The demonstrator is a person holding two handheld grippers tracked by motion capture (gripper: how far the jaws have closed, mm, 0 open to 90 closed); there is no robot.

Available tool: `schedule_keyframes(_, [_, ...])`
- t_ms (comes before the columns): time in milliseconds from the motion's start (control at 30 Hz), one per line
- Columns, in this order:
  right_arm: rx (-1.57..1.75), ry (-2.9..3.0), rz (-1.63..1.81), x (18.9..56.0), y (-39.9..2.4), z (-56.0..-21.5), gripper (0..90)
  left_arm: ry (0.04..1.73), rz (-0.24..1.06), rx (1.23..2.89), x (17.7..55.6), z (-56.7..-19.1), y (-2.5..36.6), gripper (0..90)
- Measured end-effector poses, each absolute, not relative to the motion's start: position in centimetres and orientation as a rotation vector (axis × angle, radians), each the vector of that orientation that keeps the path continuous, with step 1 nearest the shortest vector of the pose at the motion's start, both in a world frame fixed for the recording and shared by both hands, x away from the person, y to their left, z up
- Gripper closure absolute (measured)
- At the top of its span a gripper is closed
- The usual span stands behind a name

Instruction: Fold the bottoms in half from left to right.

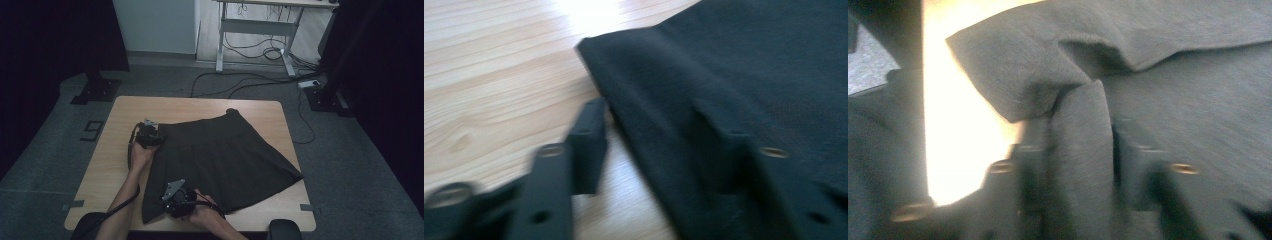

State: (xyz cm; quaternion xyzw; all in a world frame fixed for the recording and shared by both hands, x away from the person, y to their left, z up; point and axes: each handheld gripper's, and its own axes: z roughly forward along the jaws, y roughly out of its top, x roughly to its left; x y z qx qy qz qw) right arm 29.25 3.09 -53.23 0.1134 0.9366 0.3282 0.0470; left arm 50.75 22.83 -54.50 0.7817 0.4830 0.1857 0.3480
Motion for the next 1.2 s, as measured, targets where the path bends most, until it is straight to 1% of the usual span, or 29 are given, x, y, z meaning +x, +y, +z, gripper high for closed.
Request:
schedule_keyframes(33, [0.352,2.852,0.99,29.4,3.0,-53.2,73.8,1.239,0.458,2.024,50.8,-54.5,22.7,60.9])
schedule_keyframes(67, [0.35,2.846,0.987,29.6,2.9,-53.2,77.3,1.23,0.433,2.025,50.8,-54.5,22.6,70.4])
schedule_keyframes(100, [0.367,2.847,0.987,29.6,2.8,-53.1,79.5,1.228,0.426,2.029,50.8,-54.4,22.5,76.9])
schedule_keyframes(167, [0.386,2.85,0.976,29.7,2.9,-53.1,81.0,1.22,0.446,2.051,50.8,-54.3,22.1,84.0])
schedule_keyframes(267, [0.383,2.852,0.955,29.6,3.1,-53.0,81.5,1.206,0.48,2.088,50.7,-54.1,21.9,85.3])
schedule_keyframes(433, [0.355,2.886,0.977,29.8,3.5,-53.0,81.4,1.214,0.467,2.104,50.3,-53.9,23.2,85.4])
schedule_keyframes(633, [0.304,2.93,1.021,29.2,5.5,-53.1,81.1,1.231,0.447,2.091,48.7,-53.9,26.2,85.2])
schedule_keyframes(767, [0.246,2.966,1.045,28.5,7.5,-53.1,80.9,1.241,0.467,2.11,47.3,-53.7,28.1,85.2])
schedule_keyframes(800, [0.224,2.983,1.06,28.2,8.4,-53.1,80.7,1.248,0.467,2.118,46.6,-53.6,29.2,85.2])
schedule_keyframes(1000, [0.161,3.003,1.092,27.3,10.5,-53.2,80.6,1.281,0.488,2.105,45.1,-53.6,31.4,85.3])
schedule_keyframes(1133, [0.156,3.013,1.098,27.3,10.3,-53.2,81.0,1.272,0.478,2.085,44.8,-53.7,31.9,85.3])
schedule_keyframes(1200, [0.182,3.02,1.134,27.7,9.7,-52.8,81.3,1.274,0.485,2.1,44.9,-53.4,31.7,85.8])
